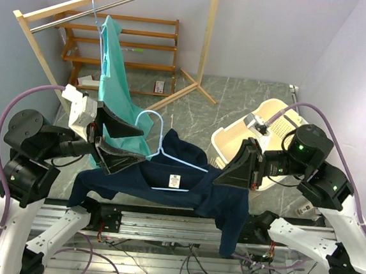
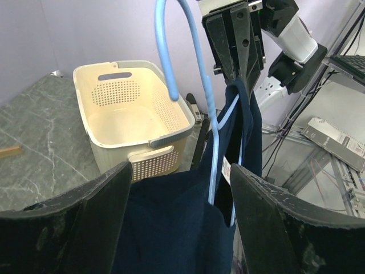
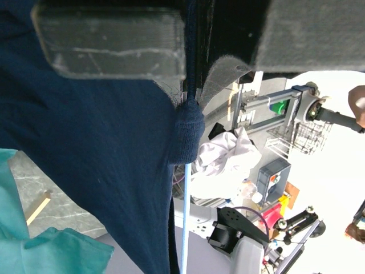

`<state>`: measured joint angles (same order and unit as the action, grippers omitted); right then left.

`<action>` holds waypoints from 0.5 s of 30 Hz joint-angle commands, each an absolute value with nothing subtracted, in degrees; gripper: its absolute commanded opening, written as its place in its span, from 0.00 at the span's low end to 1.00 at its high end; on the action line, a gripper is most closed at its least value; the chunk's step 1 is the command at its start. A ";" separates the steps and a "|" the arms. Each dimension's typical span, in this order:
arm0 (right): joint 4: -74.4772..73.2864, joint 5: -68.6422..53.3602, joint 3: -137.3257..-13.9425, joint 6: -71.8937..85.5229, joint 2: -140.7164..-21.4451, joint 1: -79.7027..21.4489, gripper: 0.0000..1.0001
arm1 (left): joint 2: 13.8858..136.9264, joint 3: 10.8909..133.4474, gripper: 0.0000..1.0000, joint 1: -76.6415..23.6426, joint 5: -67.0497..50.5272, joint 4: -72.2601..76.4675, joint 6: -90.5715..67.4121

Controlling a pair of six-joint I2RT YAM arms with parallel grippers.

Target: Remove the t-shirt from the hanger

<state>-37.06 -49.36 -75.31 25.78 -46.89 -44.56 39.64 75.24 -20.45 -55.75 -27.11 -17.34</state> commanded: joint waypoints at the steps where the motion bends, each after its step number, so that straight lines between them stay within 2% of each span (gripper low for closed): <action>1: -30.02 -52.78 -77.61 26.02 -49.34 -44.34 0.00 | 40.69 75.96 0.80 -20.83 -58.15 -26.43 -16.03; 6: -29.34 -53.50 -78.54 25.27 -52.75 -44.30 0.00 | 41.69 76.74 0.77 -20.82 -58.80 -27.97 -14.77; 11: -29.13 -53.87 -79.73 25.04 -54.75 -44.30 0.00 | 42.65 76.88 0.66 -20.92 -59.07 -34.59 -9.30; 15: -28.31 -54.37 -79.77 25.52 -55.19 -44.31 0.00 | 42.76 76.22 0.62 -20.92 -58.86 -35.54 -8.52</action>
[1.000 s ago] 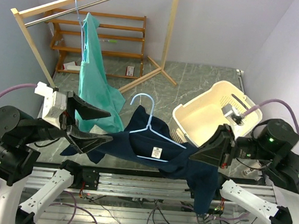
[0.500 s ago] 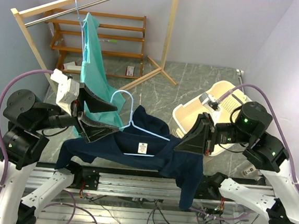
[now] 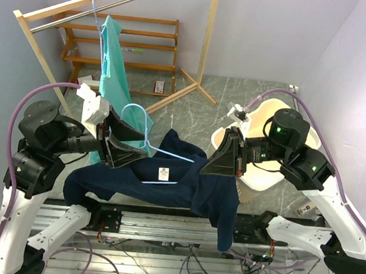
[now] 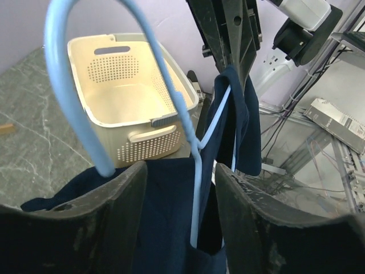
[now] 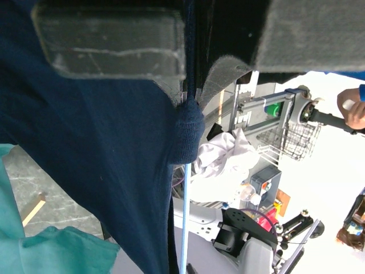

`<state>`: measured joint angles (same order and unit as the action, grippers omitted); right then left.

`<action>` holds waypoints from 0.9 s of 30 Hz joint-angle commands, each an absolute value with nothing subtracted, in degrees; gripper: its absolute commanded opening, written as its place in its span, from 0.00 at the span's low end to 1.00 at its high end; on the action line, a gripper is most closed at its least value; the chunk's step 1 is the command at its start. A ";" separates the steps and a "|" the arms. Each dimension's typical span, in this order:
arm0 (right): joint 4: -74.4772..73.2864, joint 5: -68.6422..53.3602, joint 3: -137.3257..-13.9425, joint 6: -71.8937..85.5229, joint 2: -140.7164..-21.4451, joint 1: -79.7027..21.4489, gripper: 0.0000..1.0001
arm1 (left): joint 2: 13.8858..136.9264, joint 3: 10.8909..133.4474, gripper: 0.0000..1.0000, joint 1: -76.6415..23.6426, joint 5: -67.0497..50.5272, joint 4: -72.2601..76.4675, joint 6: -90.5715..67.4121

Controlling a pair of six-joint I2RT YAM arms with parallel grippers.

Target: Remove the t-shirt from the hanger

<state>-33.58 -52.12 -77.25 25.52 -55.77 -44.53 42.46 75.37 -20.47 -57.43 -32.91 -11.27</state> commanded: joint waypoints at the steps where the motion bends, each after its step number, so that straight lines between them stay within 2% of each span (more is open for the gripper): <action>1: -27.93 -54.54 -79.60 25.79 -55.20 -44.30 0.00 | 42.91 76.25 0.59 -20.91 -59.08 -35.47 -8.58; 2: -27.50 -54.83 -79.36 26.02 -55.24 -44.30 0.00 | 43.02 76.34 0.54 -20.92 -59.31 -35.63 -8.43; 3: -27.02 -54.94 -79.17 26.29 -55.23 -44.30 0.00 | 43.28 76.49 0.45 -20.93 -59.54 -35.60 -8.55; 5: -26.45 -55.10 -78.80 26.62 -55.16 -44.35 0.00 | 43.48 76.68 0.20 -20.92 -59.70 -35.11 -9.04; 7: -26.80 -54.91 -78.75 26.51 -55.20 -44.29 0.00 | 43.56 76.99 0.08 -20.92 -60.04 -34.77 -9.41; 11: -29.76 -52.46 -78.41 24.11 -54.42 -44.33 0.00 | 43.04 78.59 0.07 -20.92 -60.69 -34.99 -8.74; 16: -34.23 -47.55 -74.55 21.26 -50.10 -44.30 0.34 | 42.22 80.67 0.07 -20.92 -62.19 -35.86 -7.37; 19: -37.75 -44.61 -72.16 19.72 -47.06 -44.29 0.44 | 41.73 80.88 0.07 -20.91 -61.91 -36.21 -6.95; 25: -43.29 -38.45 -69.97 18.66 -41.34 -44.29 0.47 | 40.37 79.23 0.07 -20.92 -61.94 -34.74 -7.78; 27: -44.83 -35.79 -70.51 18.53 -40.45 -44.32 0.42 | 40.15 79.40 0.07 -20.92 -61.78 -35.34 -7.51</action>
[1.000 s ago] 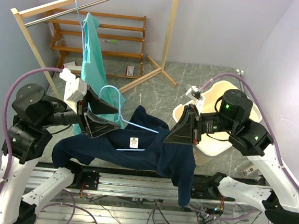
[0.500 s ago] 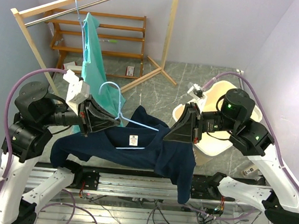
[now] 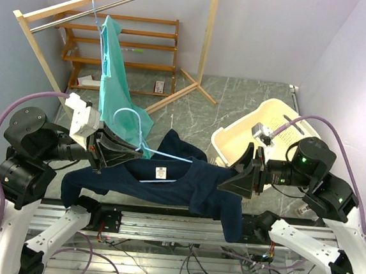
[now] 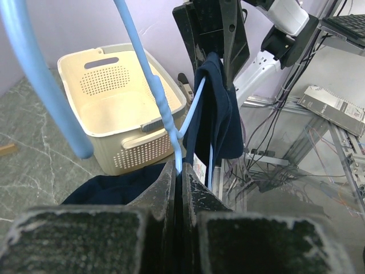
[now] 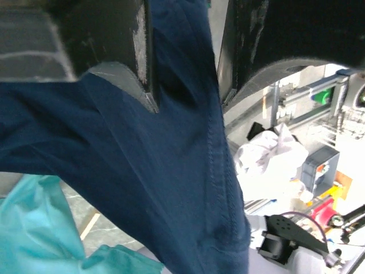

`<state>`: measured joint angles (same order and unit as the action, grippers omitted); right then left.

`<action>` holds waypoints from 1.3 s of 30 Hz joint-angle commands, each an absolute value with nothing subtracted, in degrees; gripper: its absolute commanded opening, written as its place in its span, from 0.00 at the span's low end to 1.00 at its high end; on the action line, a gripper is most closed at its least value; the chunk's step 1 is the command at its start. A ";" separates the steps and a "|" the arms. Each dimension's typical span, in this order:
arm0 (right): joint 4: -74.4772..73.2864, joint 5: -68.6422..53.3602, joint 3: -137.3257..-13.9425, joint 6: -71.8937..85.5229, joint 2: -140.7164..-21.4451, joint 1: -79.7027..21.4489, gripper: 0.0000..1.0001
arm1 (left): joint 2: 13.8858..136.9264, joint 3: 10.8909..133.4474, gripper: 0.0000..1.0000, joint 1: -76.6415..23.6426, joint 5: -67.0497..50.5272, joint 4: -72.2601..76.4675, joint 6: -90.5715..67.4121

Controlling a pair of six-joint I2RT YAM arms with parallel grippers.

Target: Remove the t-shirt from the hanger

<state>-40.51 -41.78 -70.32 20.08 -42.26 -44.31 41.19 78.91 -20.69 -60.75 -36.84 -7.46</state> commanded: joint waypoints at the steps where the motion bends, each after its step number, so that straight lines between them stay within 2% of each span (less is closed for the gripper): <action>1: -45.74 -34.28 -70.96 18.37 -40.19 -44.34 0.36 | 40.01 79.62 0.07 -20.92 -61.53 -35.72 -7.29; 4: -48.95 -27.75 -73.03 18.84 -39.47 -44.30 0.04 | 39.87 80.29 0.07 -20.92 -60.67 -36.67 -6.88; 5: -50.02 -24.97 -73.75 18.98 -39.30 -44.34 0.00 | 39.84 80.40 0.07 -20.92 -60.46 -36.81 -6.86; 13: -60.05 -2.63 -78.15 22.58 -35.44 -44.31 0.00 | 39.81 81.97 0.07 -20.92 -58.19 -36.56 -7.30; 17: -64.53 4.40 -79.09 25.81 -33.61 -44.32 0.00 | 39.29 81.39 0.07 -20.92 -57.39 -32.08 -10.53; 20: -65.80 3.44 -77.97 26.64 -33.05 -44.30 0.00 | 38.17 79.66 0.07 -20.92 -56.58 -27.35 -13.98; 24: -65.79 -1.84 -73.59 25.62 -35.39 -44.32 0.00 | 38.90 79.86 0.07 -20.92 -55.52 -28.83 -12.77; 28: -67.84 9.15 -73.96 29.08 -34.38 -44.30 0.00 | 38.89 81.73 0.07 -20.92 -52.46 -32.73 -10.42; 35: -72.55 19.53 -76.65 33.40 -32.31 -44.30 0.00 | 39.45 82.15 0.07 -20.92 -51.04 -33.03 -10.34; 37: -72.12 17.84 -76.90 32.66 -31.77 -44.38 0.00 | 39.77 81.45 0.07 -20.92 -51.63 -32.56 -10.50; 39: -66.70 8.92 -75.20 28.82 -30.99 -44.38 0.00 | 39.96 80.37 0.07 -20.90 -52.16 -30.92 -11.16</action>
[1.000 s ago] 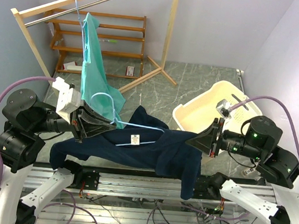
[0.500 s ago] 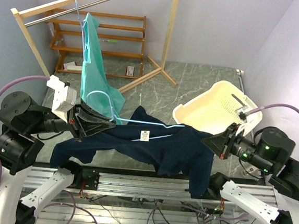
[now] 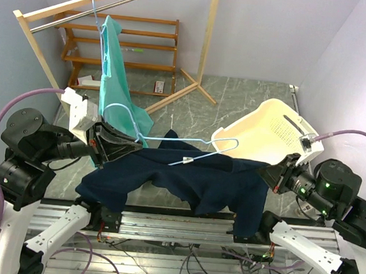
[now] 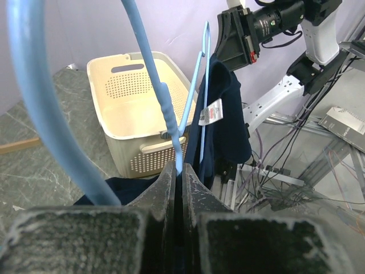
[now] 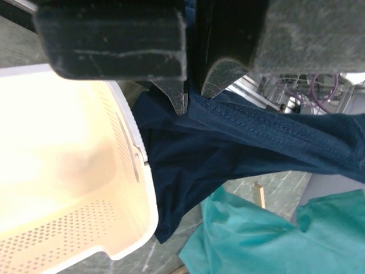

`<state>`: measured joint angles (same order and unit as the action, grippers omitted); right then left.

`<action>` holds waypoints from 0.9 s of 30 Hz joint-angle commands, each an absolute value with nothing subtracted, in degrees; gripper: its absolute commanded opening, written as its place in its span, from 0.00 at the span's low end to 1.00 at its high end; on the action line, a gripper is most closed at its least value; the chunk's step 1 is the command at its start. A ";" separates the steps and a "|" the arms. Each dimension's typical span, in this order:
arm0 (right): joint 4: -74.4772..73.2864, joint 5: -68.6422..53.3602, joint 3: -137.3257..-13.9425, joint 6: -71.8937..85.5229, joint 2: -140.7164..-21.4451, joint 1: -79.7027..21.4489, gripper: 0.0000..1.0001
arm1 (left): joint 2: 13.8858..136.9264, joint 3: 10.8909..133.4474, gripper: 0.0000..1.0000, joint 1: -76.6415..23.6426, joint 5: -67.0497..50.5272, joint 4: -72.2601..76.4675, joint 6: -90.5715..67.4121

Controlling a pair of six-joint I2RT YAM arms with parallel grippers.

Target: Remove the t-shirt from the hanger

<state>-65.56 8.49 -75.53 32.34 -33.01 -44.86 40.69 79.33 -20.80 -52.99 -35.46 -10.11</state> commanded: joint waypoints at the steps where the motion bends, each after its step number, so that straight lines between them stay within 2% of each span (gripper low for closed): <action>1: -63.62 3.21 -74.21 27.05 -30.74 -44.38 0.06 | 40.15 79.70 0.07 -20.90 -52.65 -29.87 -11.79; 5: -54.42 -19.15 -73.70 22.06 -31.81 -44.20 0.50 | 42.13 78.51 0.07 -20.92 -54.91 -30.64 -10.05; 6: -53.46 -22.03 -74.87 20.81 -32.78 -44.22 0.54 | 42.93 78.41 0.07 -20.92 -55.39 -31.85 -8.83; 10: -51.92 -27.13 -83.10 16.33 -37.58 -44.25 0.55 | 45.47 77.51 0.07 -20.92 -58.54 -35.81 -4.15; 16: -48.62 -29.31 -94.27 12.18 -47.80 -44.20 0.54 | 45.60 74.68 0.07 -20.92 -63.40 -33.97 -3.51; 21: -44.62 -33.70 -97.29 10.35 -56.43 -44.21 0.53 | 46.65 74.81 0.07 -21.01 -64.11 -34.12 -3.25; 27: -46.56 -36.75 -98.85 7.78 -64.96 -44.27 0.51 | 46.96 76.99 0.07 -21.01 -63.38 -35.37 -2.79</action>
